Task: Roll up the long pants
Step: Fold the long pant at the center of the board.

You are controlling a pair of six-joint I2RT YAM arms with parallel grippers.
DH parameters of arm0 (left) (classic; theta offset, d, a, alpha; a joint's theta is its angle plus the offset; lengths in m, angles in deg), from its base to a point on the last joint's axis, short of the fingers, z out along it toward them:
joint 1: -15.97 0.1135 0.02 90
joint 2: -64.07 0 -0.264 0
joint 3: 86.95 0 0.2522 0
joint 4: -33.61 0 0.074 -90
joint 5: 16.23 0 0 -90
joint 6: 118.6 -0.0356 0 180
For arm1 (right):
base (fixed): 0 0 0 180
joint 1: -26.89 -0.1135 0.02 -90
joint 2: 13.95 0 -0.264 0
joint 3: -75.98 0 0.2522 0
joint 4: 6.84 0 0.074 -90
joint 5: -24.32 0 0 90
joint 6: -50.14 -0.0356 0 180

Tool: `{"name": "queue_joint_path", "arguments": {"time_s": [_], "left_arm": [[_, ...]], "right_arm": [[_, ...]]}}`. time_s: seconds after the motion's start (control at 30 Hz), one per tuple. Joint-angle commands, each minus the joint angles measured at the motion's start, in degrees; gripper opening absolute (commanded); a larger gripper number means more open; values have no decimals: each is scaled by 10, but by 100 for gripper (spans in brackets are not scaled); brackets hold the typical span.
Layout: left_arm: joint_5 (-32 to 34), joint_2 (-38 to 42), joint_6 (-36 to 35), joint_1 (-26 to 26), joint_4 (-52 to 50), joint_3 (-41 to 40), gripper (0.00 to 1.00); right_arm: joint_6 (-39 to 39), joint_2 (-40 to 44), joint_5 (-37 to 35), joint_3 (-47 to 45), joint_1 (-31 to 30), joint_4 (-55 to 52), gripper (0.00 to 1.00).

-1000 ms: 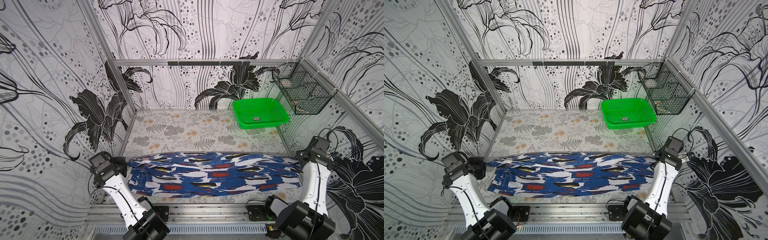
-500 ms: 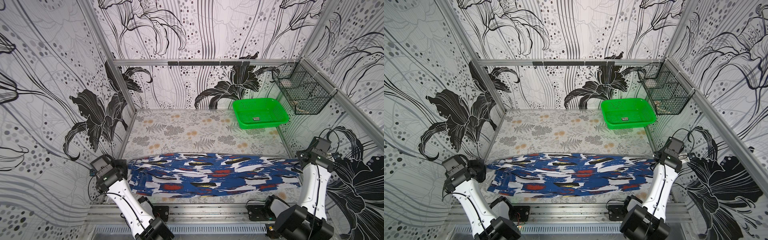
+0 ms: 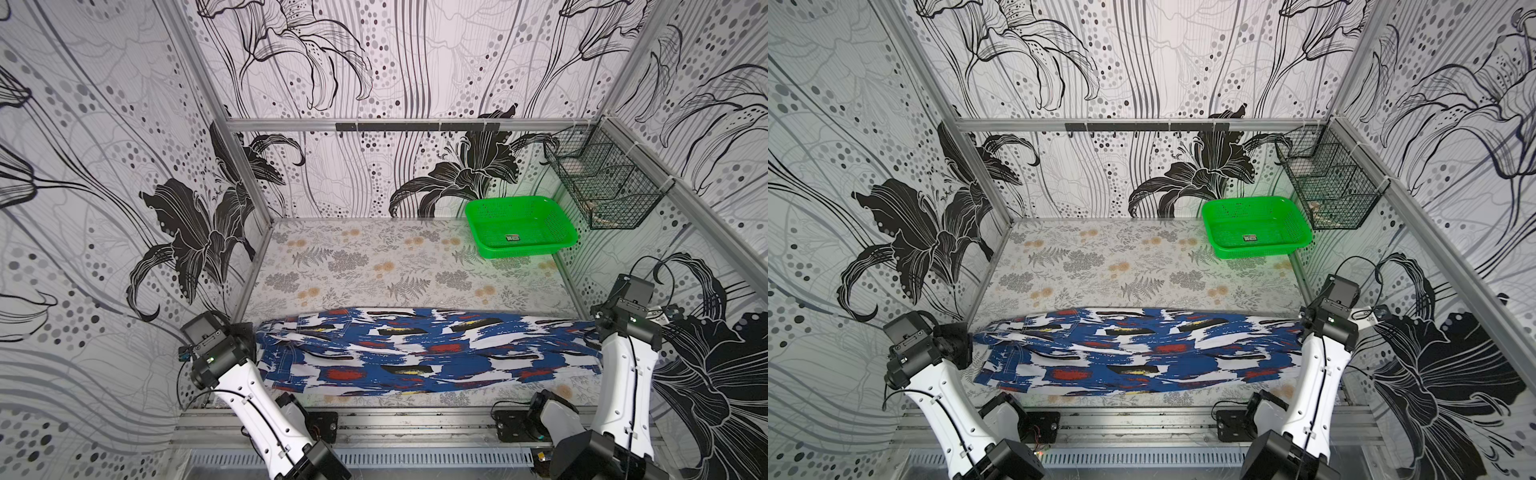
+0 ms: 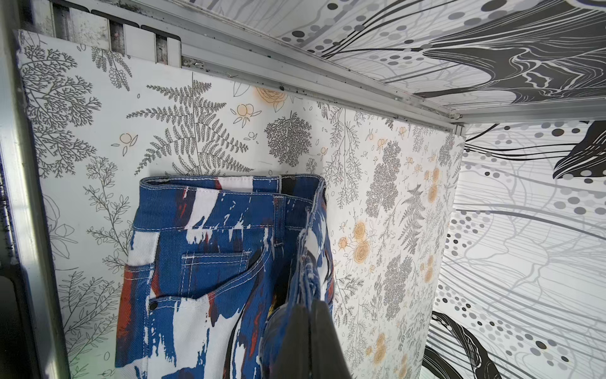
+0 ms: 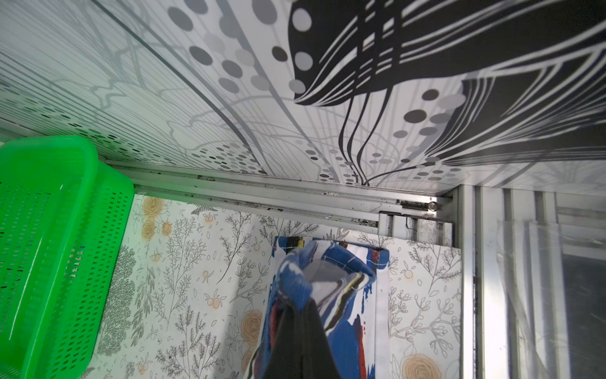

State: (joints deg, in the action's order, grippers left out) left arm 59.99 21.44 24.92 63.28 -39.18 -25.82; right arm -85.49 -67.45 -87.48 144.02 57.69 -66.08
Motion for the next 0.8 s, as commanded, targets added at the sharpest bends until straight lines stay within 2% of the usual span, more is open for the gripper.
{"name": "queue_joint_path", "arguments": {"time_s": [0.0, 0.33, 0.53, 0.7, 0.73, 0.77], "left_arm": [[-10, 14, 12, 4, 13, 7, 0], [-58, 84, 39, 5, 29, -78, 0], [-5, 95, 26, 4, -24, -54, 0], [45, 93, 39, 4, -64, -1, 0], [46, 92, 41, 4, -69, 11, 1], [40, 90, 43, 4, -72, 19, 15]], "right_arm": [[-12, -18, -37, 4, -1, 25, 0], [-27, -40, -24, 24, 2, 42, 0], [-28, -21, -4, -12, -1, 62, 0], [-18, -14, -18, -12, -16, 58, 0], [-16, -13, -18, -11, -19, 55, 0], [-14, -12, -18, -9, -22, 53, 0]]}}
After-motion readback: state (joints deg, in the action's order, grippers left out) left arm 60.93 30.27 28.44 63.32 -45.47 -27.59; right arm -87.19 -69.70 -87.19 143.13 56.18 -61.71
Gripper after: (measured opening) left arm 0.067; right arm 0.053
